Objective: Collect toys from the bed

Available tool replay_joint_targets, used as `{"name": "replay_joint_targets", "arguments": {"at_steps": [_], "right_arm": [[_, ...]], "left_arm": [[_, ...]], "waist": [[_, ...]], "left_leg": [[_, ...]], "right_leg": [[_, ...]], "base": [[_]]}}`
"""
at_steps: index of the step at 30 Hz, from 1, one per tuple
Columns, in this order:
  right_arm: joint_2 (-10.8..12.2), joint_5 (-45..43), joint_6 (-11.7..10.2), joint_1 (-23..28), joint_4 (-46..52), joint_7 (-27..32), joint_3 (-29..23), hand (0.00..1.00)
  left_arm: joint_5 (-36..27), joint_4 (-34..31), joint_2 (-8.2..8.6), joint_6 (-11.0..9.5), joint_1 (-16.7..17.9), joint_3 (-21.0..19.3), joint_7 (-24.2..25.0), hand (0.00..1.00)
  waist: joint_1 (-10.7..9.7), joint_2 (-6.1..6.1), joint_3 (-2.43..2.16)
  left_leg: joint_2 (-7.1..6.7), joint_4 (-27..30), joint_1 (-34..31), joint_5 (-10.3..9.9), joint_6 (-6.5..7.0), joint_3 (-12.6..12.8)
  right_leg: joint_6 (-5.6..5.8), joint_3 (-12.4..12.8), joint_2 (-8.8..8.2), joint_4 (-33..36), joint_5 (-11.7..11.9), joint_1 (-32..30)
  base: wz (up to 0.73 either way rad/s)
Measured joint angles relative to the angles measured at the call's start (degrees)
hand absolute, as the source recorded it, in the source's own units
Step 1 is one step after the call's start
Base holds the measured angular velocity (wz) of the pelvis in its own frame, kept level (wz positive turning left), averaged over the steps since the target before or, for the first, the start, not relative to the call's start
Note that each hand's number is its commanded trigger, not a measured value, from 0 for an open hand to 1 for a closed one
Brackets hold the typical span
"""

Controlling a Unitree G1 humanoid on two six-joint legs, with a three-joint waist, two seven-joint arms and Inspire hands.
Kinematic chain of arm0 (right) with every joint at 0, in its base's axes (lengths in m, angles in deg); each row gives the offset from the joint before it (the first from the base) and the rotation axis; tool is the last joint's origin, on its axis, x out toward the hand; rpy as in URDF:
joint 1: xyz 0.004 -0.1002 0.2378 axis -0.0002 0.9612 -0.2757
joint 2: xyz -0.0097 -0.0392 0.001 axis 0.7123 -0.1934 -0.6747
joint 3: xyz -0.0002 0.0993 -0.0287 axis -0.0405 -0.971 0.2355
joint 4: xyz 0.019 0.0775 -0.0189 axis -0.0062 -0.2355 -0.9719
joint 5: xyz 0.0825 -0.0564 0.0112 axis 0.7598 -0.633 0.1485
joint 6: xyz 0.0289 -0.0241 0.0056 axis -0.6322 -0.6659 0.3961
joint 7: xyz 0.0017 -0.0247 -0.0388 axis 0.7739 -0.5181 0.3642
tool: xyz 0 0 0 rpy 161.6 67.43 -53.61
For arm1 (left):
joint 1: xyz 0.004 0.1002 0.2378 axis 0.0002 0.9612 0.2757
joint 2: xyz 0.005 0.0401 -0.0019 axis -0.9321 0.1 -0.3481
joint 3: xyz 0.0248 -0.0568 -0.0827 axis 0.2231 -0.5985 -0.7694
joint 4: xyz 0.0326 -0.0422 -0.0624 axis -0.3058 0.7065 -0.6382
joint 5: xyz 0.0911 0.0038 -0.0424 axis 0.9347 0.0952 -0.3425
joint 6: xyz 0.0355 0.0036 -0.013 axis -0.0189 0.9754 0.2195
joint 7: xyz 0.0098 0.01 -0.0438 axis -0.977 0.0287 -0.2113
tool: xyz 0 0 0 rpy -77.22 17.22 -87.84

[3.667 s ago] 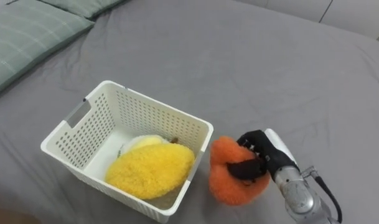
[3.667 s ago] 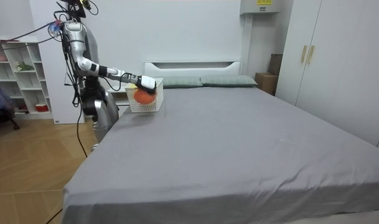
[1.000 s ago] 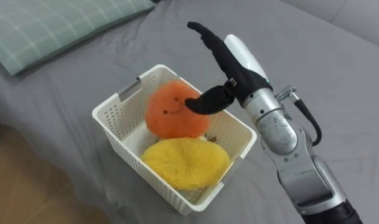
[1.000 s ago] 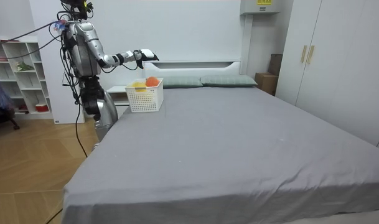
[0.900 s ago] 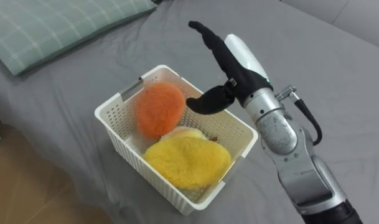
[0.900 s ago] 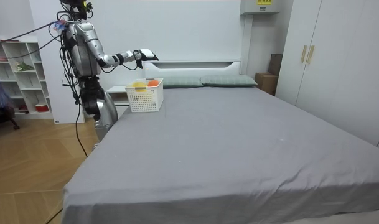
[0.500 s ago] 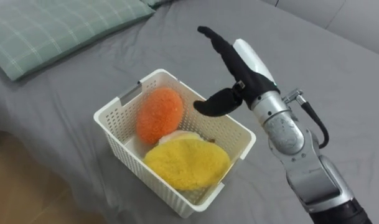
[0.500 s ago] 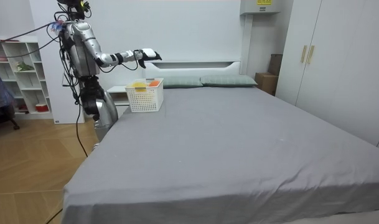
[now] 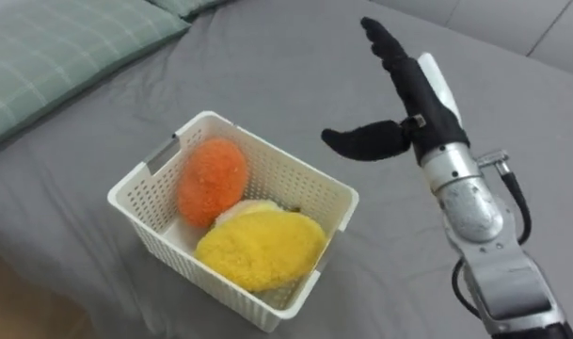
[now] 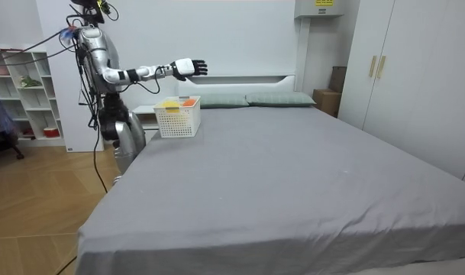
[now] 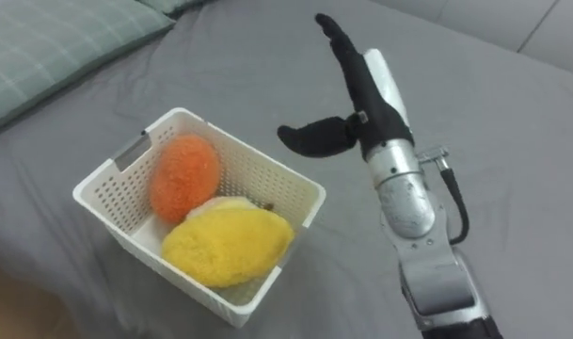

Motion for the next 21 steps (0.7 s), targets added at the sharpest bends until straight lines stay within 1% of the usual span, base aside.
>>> {"name": "replay_joint_targets", "arguments": {"at_steps": [1,2,3,4,5,6,7,9,10,12,13,15,17,18,20,21], "right_arm": [[0.0,0.1,0.0,0.5,0.0,0.0,-0.8,0.0],[0.0,0.5,-0.1,1.8,0.2,0.4,-2.5,0.0],[0.0,0.7,-0.5,3.7,0.7,1.2,-4.2,0.0],[0.0,0.7,-0.7,4.6,0.9,1.6,-4.8,0.0],[0.0,1.1,-0.8,5.9,1.3,2.0,-6.3,0.0],[0.0,1.7,-0.8,6.5,1.4,2.4,-8.1,0.0],[0.0,1.9,-0.8,6.7,1.4,2.9,-9.1,0.0],[-0.1,3.1,-1.0,7.1,1.4,5.1,-12.8,0.0],[-0.2,3.1,-1.3,7.3,1.4,5.7,-13.5,0.0],[-0.2,4.1,-2.4,8.9,1.3,8.0,-16.2,0.0],[-0.2,4.4,-2.5,9.5,1.2,8.4,-16.7,0.0],[-0.2,5.7,-2.5,11.3,1.2,9.0,-17.2,0.0],[-0.2,6.3,-2.5,12.3,1.2,9.0,-17.2,0.0],[-0.2,6.9,-2.5,12.5,0.7,9.0,-17.2,0.0],[-0.2,7.3,-2.5,12.5,-0.5,9.2,-17.3,0.0],[-0.2,7.4,-2.5,12.5,-1.1,9.4,-17.4,0.0]], "left_arm": [[0.0,0.2,0.02,-0.2,-0.1,-0.1,0.0,0.0],[0.0,0.4,0.03,-0.7,-0.1,-0.1,0.0,0.0],[0.0,0.4,0.02,-1.2,0.0,-0.1,0.0,0.0],[0.0,0.6,0.02,-1.6,0.1,-0.2,0.0,0.0],[0.0,0.9,0.11,-1.9,0.1,-0.2,0.0,0.0],[0.0,1.0,0.29,-2.1,0.2,-0.2,0.0,0.0],[0.0,1.0,0.37,-2.2,0.1,-0.2,0.0,0.0],[0.0,1.2,0.4,-2.6,0.1,-0.4,0.0,0.0],[0.0,1.6,0.43,-2.6,0.0,-0.7,0.0,0.0],[0.0,2.9,0.46,-2.6,0.7,-0.8,-0.1,0.0],[0.0,3.1,0.45,-2.6,0.6,-0.8,-0.1,0.0],[0.0,3.3,0.45,-2.2,0.7,-1.2,-0.2,0.0],[-0.1,3.6,0.43,-1.7,0.7,-1.2,-0.4,0.0],[-0.1,3.6,0.38,-1.7,0.8,-1.2,-0.4,0.0],[-0.1,3.6,0.36,-1.7,0.9,-1.5,-0.5,0.0],[-0.1,3.6,0.37,-1.7,1.1,-1.8,-0.5,0.0]], "waist": [[-0.7,0.13,0.01],[-2.1,0.21,-0.26],[-3.0,0.27,-0.46],[-3.2,0.24,-0.76],[-4.2,0.34,-0.84],[-5.4,0.54,-0.79],[-5.8,0.61,-0.81],[-7.6,0.8,-0.72],[-8.1,0.89,-0.66],[-9.5,1.16,-0.5],[-9.7,1.08,-0.56],[-9.7,1.27,-0.43],[-10.1,1.36,-0.42],[-10.2,1.28,-0.39],[-10.5,1.14,-0.48],[-11.1,1.08,-0.48]], "left_leg": [[0.09,-0.1,0.2,0.0,0.02,0.4],[0.22,-0.5,0.4,-0.1,0.05,1.0],[0.38,-1.2,0.9,0.0,0.06,1.9],[0.49,-1.6,1.2,0.0,0.05,2.5],[0.61,-2.1,1.7,-0.1,0.03,3.4],[0.71,-2.4,2.0,-0.1,0.03,4.0],[0.74,-2.5,2.1,-0.1,0.01,4.3],[1.01,-3.0,2.5,-0.2,-0.11,5.5],[1.07,-3.1,2.6,-0.2,-0.14,5.5],[1.34,-3.7,3.3,-0.3,-0.35,5.8],[1.42,-4.0,3.4,-0.3,-0.39,6.0],[1.79,-4.3,4.1,-0.4,-0.64,7.1],[2.07,-4.4,4.2,-0.5,-0.81,7.9],[2.26,-4.4,4.2,-0.6,-0.94,8.1],[2.47,-4.4,4.1,-0.6,-1.1,8.4],[2.55,-4.4,4.0,-0.6,-1.16,8.4]], "right_leg": [[0.01,0.2,0.03,0.0,0.0,-0.1],[0.06,0.7,0.11,-0.1,0.1,-0.2],[0.06,1.5,0.23,0.1,0.1,-0.6],[0.05,1.8,0.3,0.0,0.1,-0.8],[0.04,2.4,0.45,0.0,0.1,-0.8],[0.04,3.2,0.58,0.0,0.1,-0.9],[0.03,3.5,0.62,0.0,0.1,-0.9],[0.02,4.6,0.88,-0.1,0.1,-1.0],[-0.02,4.7,0.96,-0.1,0.1,-1.0],[-0.12,4.7,1.23,-0.2,0.2,-1.0],[-0.13,4.8,1.27,-0.3,0.2,-1.0],[-0.14,5.3,1.59,-0.3,0.2,-1.0],[-0.15,5.7,1.8,-0.4,0.2,-1.0],[-0.22,5.9,1.97,-0.4,0.2,-1.2],[-0.25,6.1,2.17,-0.2,0.3,-1.6],[-0.26,6.1,2.23,-0.1,0.3,-1.8]], "base": [[-0.3],[-0.35],[-0.4],[-0.47],[-0.42],[-0.38],[-0.32],[-0.27],[-0.13],[-0.07],[-0.15],[-0.25],[-0.21],[-0.15],[-0.08],[0.0]]}}
